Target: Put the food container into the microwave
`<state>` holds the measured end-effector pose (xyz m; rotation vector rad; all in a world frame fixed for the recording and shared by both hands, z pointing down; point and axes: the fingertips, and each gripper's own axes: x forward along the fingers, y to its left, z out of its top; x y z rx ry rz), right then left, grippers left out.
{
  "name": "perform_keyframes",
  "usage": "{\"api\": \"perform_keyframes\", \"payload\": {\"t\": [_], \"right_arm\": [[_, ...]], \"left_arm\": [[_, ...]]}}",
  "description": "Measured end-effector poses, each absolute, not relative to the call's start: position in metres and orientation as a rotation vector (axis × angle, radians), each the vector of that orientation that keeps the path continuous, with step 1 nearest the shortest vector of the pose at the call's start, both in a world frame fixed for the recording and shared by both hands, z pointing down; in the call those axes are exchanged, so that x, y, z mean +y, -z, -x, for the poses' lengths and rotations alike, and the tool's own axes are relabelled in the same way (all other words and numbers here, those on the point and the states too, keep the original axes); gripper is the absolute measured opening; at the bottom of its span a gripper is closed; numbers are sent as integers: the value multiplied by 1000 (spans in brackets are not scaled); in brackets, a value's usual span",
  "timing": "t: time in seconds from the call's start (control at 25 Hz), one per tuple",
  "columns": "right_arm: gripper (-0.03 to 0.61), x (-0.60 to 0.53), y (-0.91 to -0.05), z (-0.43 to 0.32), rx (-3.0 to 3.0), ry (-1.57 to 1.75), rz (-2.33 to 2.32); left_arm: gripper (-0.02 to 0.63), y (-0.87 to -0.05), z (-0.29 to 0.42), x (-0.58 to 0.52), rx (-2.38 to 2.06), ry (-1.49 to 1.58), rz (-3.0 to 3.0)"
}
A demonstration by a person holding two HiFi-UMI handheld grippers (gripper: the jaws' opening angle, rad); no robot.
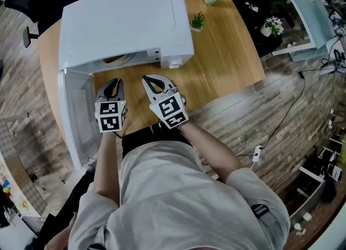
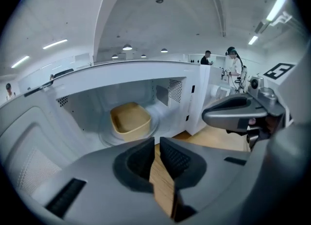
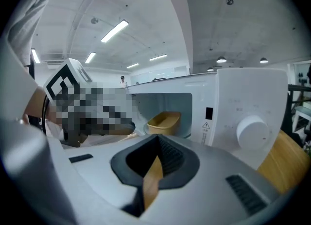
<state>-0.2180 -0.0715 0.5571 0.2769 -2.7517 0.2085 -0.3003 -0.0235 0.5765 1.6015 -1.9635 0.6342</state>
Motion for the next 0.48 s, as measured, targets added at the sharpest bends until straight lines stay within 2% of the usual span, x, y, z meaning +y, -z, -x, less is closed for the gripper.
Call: {"api": "perform_keyframes", "payload": {"t": [0.2,0.48], "right_arm": [[5,-62,-546,218,-2767,-199,-276],[3,-51,-533,219,-2779,-189,-275]], "left_arm": [[12,-568,289,-7,-1985,-550,-1576],[12,-552,282,13,-2040,-416,-1574]]}}
